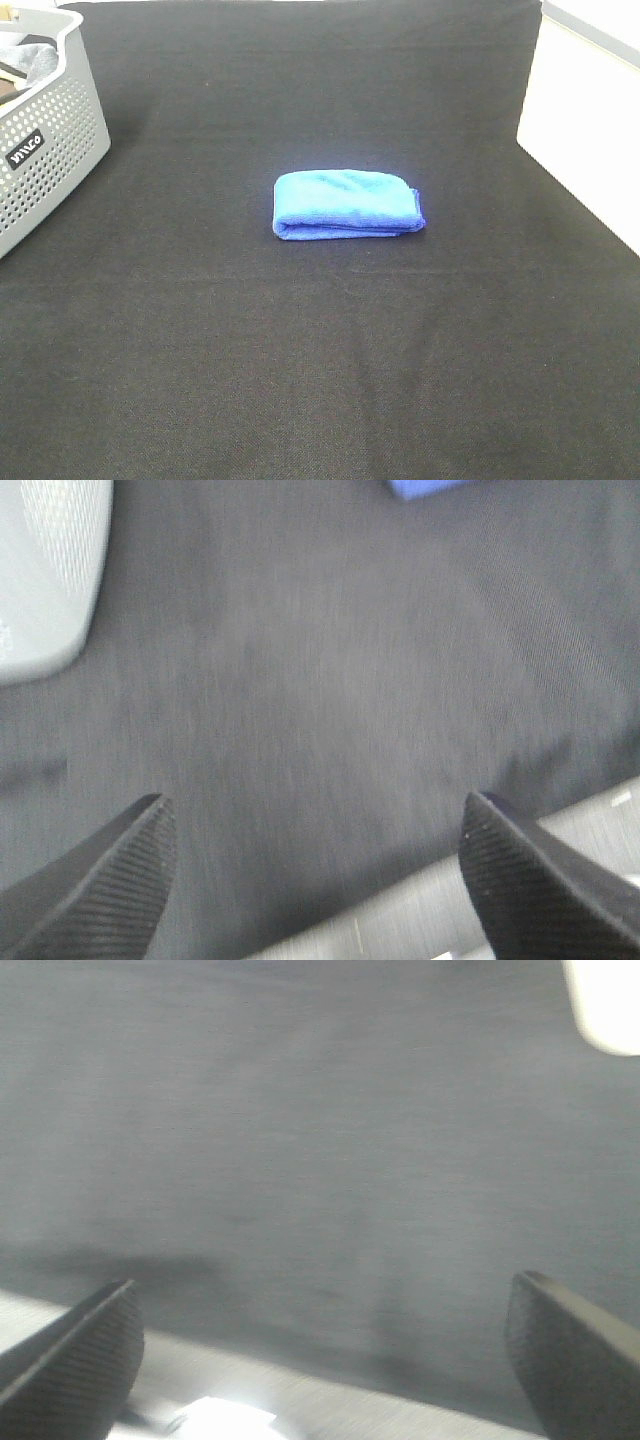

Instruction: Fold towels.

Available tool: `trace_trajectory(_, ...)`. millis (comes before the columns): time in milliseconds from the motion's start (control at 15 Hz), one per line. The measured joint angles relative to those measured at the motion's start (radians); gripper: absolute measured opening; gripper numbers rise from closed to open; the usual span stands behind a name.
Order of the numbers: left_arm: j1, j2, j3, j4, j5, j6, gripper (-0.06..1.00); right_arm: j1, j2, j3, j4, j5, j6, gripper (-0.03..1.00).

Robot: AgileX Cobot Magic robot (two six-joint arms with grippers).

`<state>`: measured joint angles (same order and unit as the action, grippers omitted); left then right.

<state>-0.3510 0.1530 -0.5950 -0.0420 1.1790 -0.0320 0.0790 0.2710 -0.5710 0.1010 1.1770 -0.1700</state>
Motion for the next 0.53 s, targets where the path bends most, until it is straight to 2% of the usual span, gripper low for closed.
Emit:
trace_trajectory(333,0.000,-0.076,0.084,-0.049,-0.111,0.104,0.74,0.000,-0.084,0.035,-0.008,-0.058,0.000,0.92)
trace_trajectory(533,0.000,-0.076,0.087,-0.077,-0.123,0.166,0.74,0.000,-0.086,0.062,-0.008,-0.103,0.000,0.92)
